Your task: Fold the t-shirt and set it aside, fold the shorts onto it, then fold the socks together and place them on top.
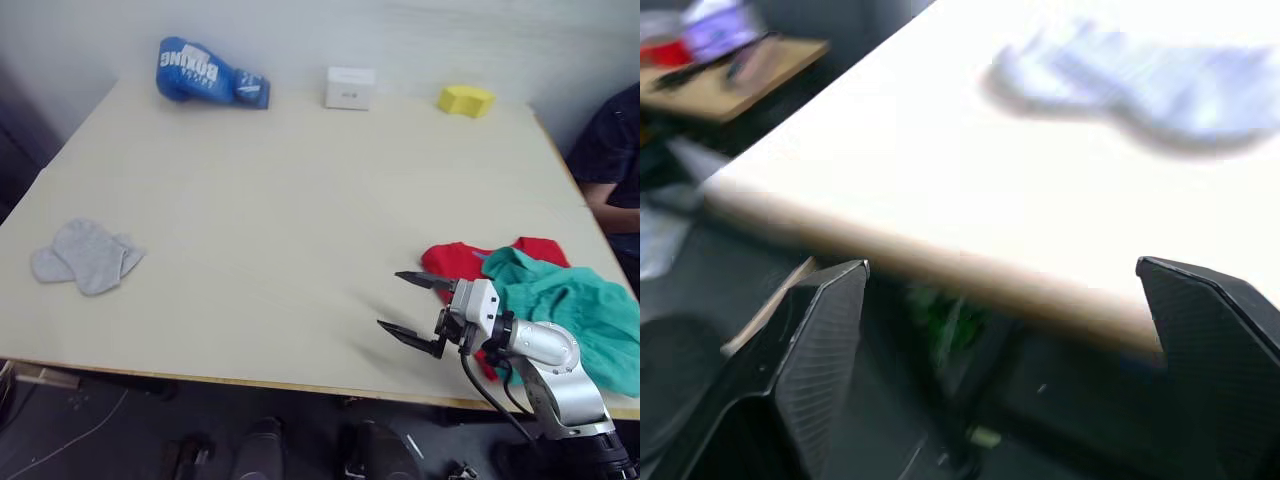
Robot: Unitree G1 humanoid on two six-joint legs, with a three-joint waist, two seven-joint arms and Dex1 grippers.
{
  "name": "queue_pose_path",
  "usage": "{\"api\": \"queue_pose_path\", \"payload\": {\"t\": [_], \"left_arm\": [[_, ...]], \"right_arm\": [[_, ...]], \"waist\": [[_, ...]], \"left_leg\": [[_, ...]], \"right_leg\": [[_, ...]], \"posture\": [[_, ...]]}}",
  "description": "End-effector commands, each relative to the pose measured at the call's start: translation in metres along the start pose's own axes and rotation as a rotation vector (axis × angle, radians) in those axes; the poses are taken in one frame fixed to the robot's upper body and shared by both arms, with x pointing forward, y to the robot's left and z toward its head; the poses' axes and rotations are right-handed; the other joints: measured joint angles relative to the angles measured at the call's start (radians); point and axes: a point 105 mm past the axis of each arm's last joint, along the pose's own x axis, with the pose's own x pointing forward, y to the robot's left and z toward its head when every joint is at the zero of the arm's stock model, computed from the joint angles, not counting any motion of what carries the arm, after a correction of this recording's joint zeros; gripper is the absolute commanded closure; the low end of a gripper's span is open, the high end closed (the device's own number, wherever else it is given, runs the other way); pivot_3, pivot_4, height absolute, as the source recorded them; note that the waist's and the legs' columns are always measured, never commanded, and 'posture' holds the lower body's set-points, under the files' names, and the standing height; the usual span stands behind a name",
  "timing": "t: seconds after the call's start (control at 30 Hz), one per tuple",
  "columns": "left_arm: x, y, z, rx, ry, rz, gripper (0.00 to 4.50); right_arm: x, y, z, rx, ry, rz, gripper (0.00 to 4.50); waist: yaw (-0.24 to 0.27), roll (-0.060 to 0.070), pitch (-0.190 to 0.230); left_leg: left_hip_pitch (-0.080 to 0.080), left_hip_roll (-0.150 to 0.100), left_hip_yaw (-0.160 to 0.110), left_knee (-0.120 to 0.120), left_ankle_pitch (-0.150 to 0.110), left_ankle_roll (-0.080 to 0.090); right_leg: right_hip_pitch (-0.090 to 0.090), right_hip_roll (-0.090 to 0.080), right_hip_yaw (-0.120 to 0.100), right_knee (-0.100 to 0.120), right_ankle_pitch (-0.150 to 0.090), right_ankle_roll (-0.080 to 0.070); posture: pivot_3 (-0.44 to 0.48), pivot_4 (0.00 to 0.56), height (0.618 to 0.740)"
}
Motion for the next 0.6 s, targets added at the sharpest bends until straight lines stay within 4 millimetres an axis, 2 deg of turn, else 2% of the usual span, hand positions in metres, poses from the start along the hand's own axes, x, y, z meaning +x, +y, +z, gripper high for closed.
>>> {"api": "queue_pose_path", "payload": {"t": [0.03, 0.13, 0.2, 0.27, 0.4, 0.53, 0.6], "left_arm": [[0.033, -0.048, 0.031, 0.092, 0.093, -0.192, 0.00], [0.058, -0.059, 0.044, 0.157, 0.152, -0.199, 0.00], [0.076, -0.068, 0.046, 0.198, 0.195, -0.222, 0.00], [0.094, -0.067, 0.039, 0.261, 0.248, -0.222, 0.00], [0.126, -0.063, 0.027, 0.248, 0.321, -0.200, 0.00], [0.145, -0.057, 0.009, 0.311, 0.388, -0.222, 0.00], [0.156, -0.059, 0.006, 0.261, 0.365, -0.231, 0.40]], "right_arm": [[0.002, 0.002, 0.018, -0.033, -0.054, 0.025, 0.05], [0.004, 0.005, 0.019, -0.032, -0.054, 0.050, 0.05], [0.005, 0.006, 0.019, -0.028, -0.052, 0.050, 0.05], [0.005, 0.006, 0.018, -0.023, -0.049, 0.044, 0.05], [0.006, 0.008, 0.015, -0.026, -0.039, 0.044, 0.05], [0.006, 0.003, 0.015, -0.038, -0.033, 0.019, 0.05], [0.004, 0.000, 0.014, -0.039, -0.026, 0.005, 0.00]], "waist": [[0.005, 0.001, 0.001], [0.001, 0.004, 0.003], [-0.009, 0.005, 0.003], [-0.016, 0.004, 0.003], [-0.019, 0.003, 0.004], [-0.023, 0.000, 0.005], [-0.020, -0.001, 0.005]], "left_leg": [[0.000, 0.000, 0.000, 0.000, 0.000, 0.000], [0.002, 0.000, 0.004, 0.000, 0.000, 0.000], [0.004, 0.000, 0.009, 0.000, -0.001, 0.001], [0.005, 0.000, 0.012, 0.000, -0.001, 0.001], [0.003, 0.001, 0.019, -0.001, 0.000, 0.001], [0.002, 0.002, 0.023, -0.001, 0.001, -0.001], [0.003, 0.002, 0.024, 0.000, 0.001, 0.000]], "right_leg": [[0.000, 0.000, 0.000, 0.001, 0.000, 0.000], [0.000, 0.000, 0.003, 0.002, 0.000, 0.000], [-0.001, 0.000, 0.008, 0.003, 0.000, 0.001], [-0.003, 0.000, 0.011, 0.005, 0.000, 0.001], [-0.011, 0.001, 0.016, 0.012, 0.000, 0.001], [-0.015, 0.002, 0.018, 0.015, 0.000, 0.001], [-0.015, 0.002, 0.020, 0.015, 0.000, 0.001]], "posture": [[0.000, 0.150, 0.740], [0.000, 0.150, 0.740], [0.000, 0.150, 0.740], [0.000, 0.150, 0.740], [0.000, 0.150, 0.740], [0.000, 0.150, 0.740], [0.000, 0.150, 0.740]]}}
